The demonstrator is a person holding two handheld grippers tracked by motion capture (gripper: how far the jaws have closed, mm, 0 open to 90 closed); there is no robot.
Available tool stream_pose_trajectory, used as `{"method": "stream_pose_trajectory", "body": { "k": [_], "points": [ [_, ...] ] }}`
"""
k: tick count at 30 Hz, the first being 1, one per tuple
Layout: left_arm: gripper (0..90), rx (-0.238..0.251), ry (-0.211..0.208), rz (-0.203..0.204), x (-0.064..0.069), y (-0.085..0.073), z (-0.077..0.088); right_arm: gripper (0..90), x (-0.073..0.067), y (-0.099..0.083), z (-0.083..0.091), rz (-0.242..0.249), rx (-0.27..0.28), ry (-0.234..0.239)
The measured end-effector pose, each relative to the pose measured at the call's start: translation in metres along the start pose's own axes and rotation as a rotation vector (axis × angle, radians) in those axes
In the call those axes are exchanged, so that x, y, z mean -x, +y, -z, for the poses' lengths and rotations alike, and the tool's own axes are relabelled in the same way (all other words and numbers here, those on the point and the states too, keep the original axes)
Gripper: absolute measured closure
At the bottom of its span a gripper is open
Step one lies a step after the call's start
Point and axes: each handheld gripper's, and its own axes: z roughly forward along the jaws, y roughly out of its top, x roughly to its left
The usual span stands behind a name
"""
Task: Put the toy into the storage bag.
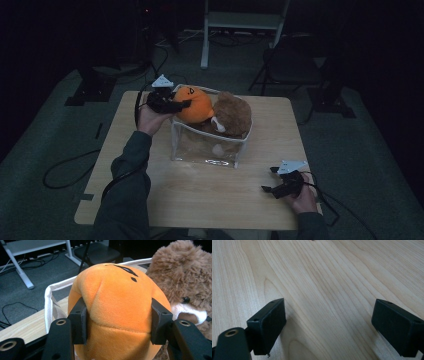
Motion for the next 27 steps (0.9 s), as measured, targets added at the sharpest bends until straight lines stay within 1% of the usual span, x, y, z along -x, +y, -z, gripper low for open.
{"method": "stream_pose_trajectory", "body": {
  "k": [9, 27],
  "points": [
    [45.0, 0.001, -0.003, 0.008, -0.0005, -0.0015, -0.0009, 11.5, 0.0, 0.0, 0.0, 0.0, 0.0, 0.0],
    [43.4, -0.021, 0.0, 0.017, -0.0034, -0.0062, -0.0092, 11.5, 0.0009, 0.0002, -0.0002, 0.0, -0.001, -0.001]
  ]
}}
